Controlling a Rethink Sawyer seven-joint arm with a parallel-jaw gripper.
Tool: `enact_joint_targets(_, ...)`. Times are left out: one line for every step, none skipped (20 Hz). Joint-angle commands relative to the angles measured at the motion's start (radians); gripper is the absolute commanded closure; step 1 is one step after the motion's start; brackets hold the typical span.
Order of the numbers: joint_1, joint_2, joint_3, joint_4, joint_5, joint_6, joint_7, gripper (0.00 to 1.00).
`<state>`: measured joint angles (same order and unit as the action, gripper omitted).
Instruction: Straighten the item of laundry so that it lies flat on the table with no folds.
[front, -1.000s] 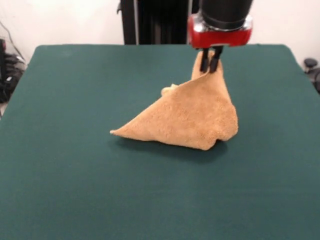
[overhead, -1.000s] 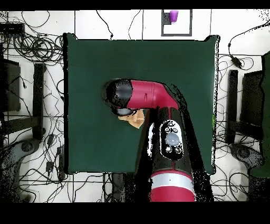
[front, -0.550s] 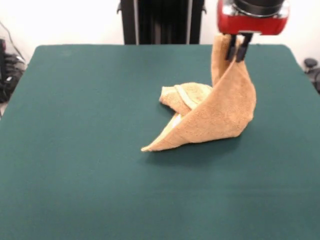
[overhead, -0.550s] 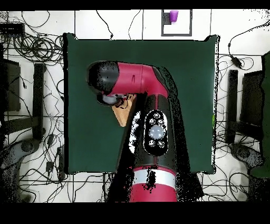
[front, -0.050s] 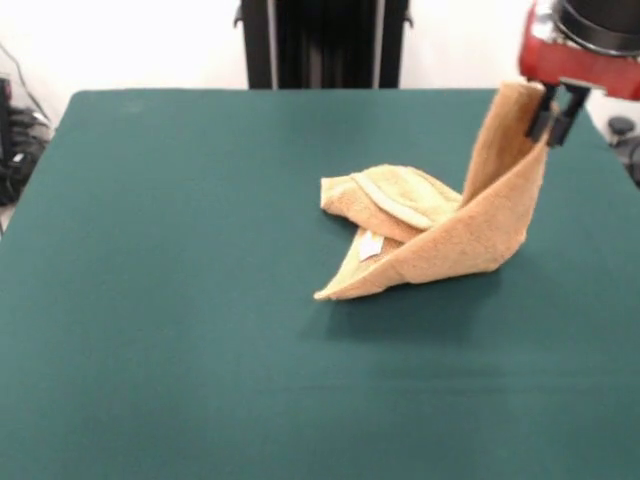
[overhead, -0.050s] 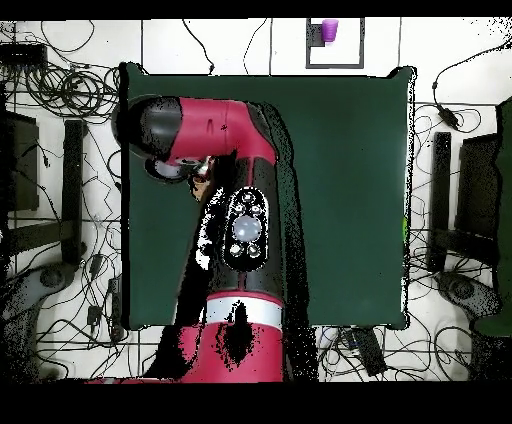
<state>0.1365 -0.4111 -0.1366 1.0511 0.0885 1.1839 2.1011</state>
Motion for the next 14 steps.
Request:
enact_joint_targets(0.097,0.134,-0.026,-0.116,0.061,0.126,0.500,1.00)
enact_joint_targets(0.103,0.142,-0.029,-0.124,0.069,0.128,0.524,1.00)
enact_joint_targets(0.111,0.151,-0.036,-0.137,0.068,0.126,0.542,1.00)
enact_joint_targets(0.115,0.158,-0.037,-0.146,0.075,0.130,0.562,1.00)
enact_joint_targets(0.120,0.166,-0.042,-0.159,0.075,0.133,0.578,1.00)
enact_joint_targets(0.123,0.175,-0.044,-0.171,0.082,0.141,0.602,1.00)
enact_joint_targets(0.127,0.185,-0.049,-0.186,0.082,0.145,0.619,1.00)
enact_joint_targets(0.132,0.195,-0.052,-0.199,0.088,0.148,0.643,1.00)
enact_joint_targets(0.136,0.204,-0.056,-0.211,0.091,0.147,0.664,1.00)
enact_joint_targets(0.142,0.217,-0.061,-0.228,0.092,0.146,0.685,1.00)
enact_joint_targets(0.146,0.231,-0.065,-0.250,0.094,0.150,0.705,1.00)
enact_joint_targets(0.152,0.245,-0.071,-0.270,0.092,0.144,0.725,1.00)
enact_joint_targets(0.158,0.256,-0.075,-0.283,0.094,0.138,0.745,1.00)
enact_joint_targets(0.164,0.266,-0.078,-0.295,0.096,0.128,0.764,1.00)
